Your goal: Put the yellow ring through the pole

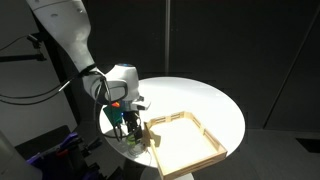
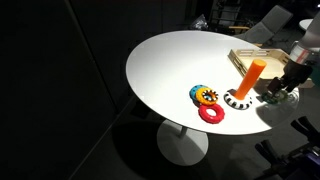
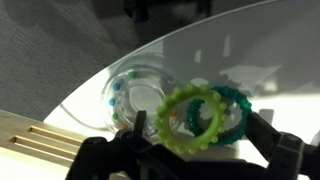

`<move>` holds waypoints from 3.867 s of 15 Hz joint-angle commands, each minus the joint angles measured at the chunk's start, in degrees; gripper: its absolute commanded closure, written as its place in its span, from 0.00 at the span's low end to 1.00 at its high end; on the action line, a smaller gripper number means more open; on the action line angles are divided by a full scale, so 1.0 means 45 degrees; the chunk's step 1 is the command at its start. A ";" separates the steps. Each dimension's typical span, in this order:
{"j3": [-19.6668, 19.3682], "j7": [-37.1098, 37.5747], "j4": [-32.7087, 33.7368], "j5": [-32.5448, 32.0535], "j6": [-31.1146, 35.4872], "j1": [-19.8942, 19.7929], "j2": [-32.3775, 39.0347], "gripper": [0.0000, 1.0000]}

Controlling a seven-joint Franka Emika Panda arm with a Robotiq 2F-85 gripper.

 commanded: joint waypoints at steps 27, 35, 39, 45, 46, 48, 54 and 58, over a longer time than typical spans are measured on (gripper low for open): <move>-0.0938 0.0620 0.0268 -0.0383 0.0006 0.1107 -0.0551 0.51; 0.0533 0.0025 0.0631 0.1364 -0.0981 0.0343 -0.2442 0.51; 0.1121 -0.0200 0.1174 0.2241 -0.1746 0.0132 -0.3082 0.51; 0.1611 -0.1323 0.2293 0.4362 -0.3264 0.0010 -0.3637 0.51; 0.1639 -0.1530 0.2462 0.4720 -0.3508 0.0020 -0.3688 0.51; 0.1697 -0.1774 0.2796 0.5226 -0.4077 0.0051 -0.3746 0.51; 0.1850 -0.1915 0.3571 0.5794 -0.6142 0.0110 -0.3805 0.51; 0.1994 -0.1887 0.3758 0.6094 -0.6893 0.0159 -0.3762 0.51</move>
